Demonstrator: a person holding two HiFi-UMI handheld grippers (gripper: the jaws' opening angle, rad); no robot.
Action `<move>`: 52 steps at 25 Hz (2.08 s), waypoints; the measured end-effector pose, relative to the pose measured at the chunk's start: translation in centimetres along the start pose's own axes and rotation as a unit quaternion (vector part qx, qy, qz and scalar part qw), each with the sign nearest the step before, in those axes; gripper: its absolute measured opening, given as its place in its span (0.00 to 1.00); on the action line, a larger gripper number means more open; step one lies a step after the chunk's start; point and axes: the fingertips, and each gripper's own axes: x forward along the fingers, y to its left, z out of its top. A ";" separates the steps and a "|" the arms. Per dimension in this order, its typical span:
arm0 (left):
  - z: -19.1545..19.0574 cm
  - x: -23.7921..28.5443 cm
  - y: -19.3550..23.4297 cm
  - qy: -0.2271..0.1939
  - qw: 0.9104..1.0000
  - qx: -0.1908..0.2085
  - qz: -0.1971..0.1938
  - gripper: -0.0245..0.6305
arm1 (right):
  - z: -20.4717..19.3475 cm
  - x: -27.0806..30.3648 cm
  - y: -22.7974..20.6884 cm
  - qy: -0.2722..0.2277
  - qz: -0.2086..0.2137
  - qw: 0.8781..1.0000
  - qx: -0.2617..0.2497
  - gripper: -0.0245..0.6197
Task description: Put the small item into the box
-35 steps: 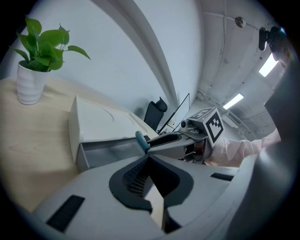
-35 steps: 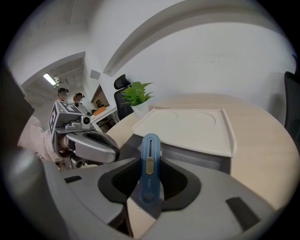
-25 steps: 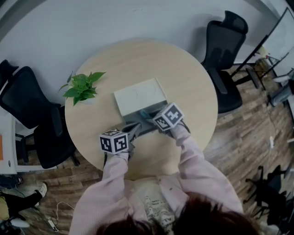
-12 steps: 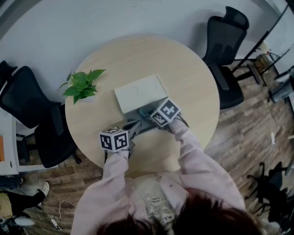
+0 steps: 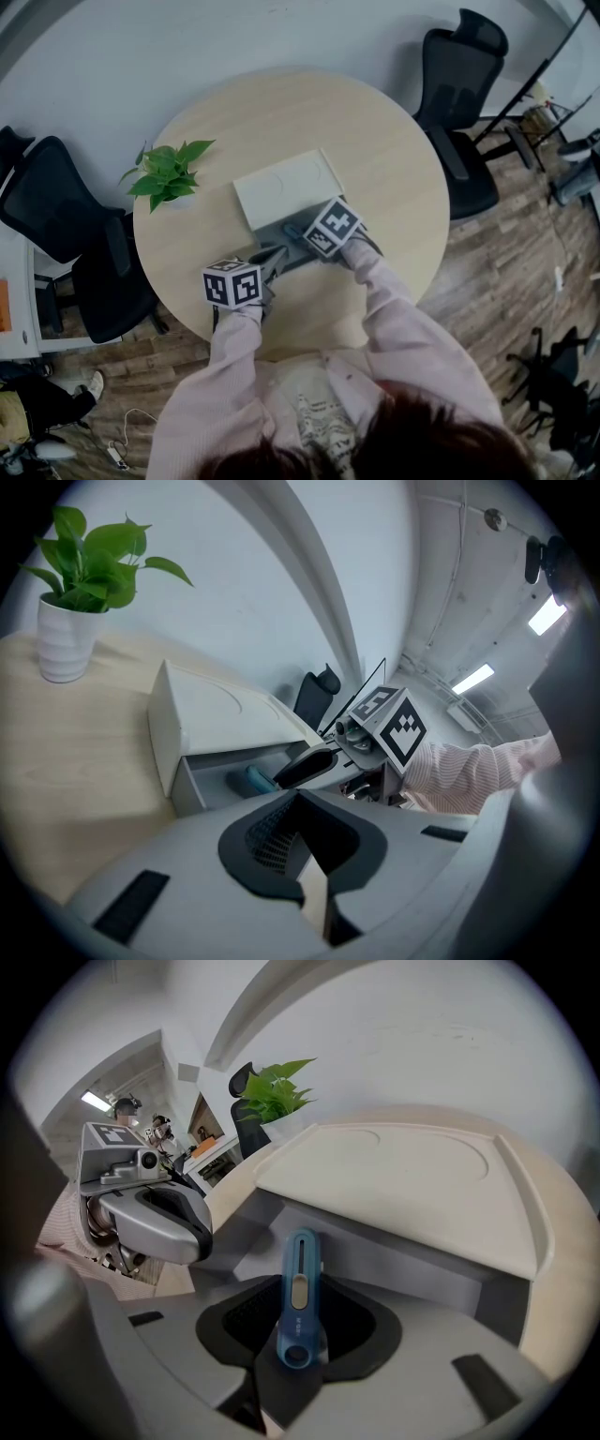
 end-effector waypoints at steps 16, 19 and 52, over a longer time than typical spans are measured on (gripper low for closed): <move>-0.5 0.1 0.1 0.007 1.000 -0.003 -0.001 0.05 | -0.5 1.0 -0.6 0.026 -0.021 0.999 0.001 0.23; -0.5 0.1 0.1 0.008 1.000 -0.003 -0.001 0.05 | -0.5 1.1 -0.7 0.031 -0.024 0.999 0.001 0.23; -0.9 0.1 -0.2 0.009 1.000 -0.006 0.001 0.05 | -1.8 0.5 -0.5 0.081 -0.118 0.989 -0.031 0.24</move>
